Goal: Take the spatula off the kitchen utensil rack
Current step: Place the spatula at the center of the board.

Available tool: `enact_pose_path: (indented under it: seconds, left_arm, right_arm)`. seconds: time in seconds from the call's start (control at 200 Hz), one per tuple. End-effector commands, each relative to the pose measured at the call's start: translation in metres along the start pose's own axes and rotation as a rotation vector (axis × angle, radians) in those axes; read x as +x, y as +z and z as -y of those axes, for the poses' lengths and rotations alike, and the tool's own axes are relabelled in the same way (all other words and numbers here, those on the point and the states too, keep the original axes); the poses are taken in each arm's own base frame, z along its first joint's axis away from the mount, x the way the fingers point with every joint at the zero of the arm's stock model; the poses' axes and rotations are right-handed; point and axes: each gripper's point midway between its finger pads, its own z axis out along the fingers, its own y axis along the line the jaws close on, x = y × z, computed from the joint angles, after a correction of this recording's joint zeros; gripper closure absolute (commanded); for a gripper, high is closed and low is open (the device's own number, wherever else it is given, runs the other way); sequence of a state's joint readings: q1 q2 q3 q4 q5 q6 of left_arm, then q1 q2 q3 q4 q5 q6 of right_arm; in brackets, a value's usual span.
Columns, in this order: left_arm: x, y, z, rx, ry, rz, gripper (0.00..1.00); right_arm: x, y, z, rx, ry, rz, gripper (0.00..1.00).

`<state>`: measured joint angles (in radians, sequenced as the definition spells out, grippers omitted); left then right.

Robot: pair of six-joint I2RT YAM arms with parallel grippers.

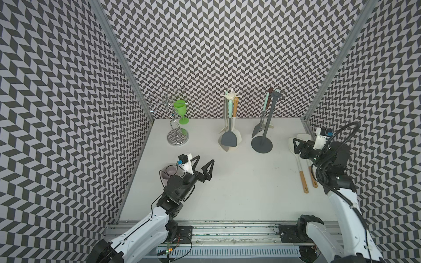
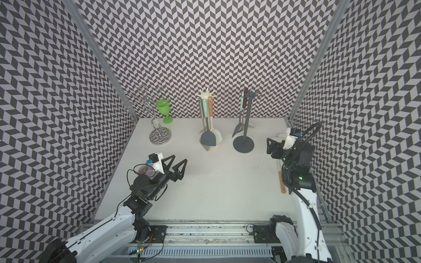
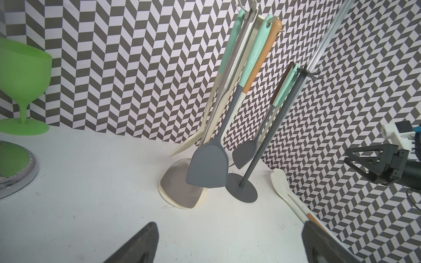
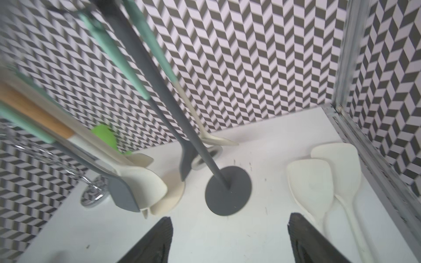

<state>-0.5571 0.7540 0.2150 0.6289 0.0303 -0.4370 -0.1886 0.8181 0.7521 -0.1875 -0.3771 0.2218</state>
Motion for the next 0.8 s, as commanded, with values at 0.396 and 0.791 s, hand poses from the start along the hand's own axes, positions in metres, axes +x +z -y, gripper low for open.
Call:
enact_pose_path:
  seconds: [0.396,0.791]
  left_arm:
    - [0.003,0.007,0.006,0.032,0.029,-0.007,0.00]
    - [0.014,0.017,-0.001,0.003,0.064,-0.052,0.00]
  right_arm:
    - [0.049,0.042,-0.048,-0.287,0.074,0.081,0.41]
    - [0.121,0.155,-0.043,-0.278,-0.034,-0.085,0.61]
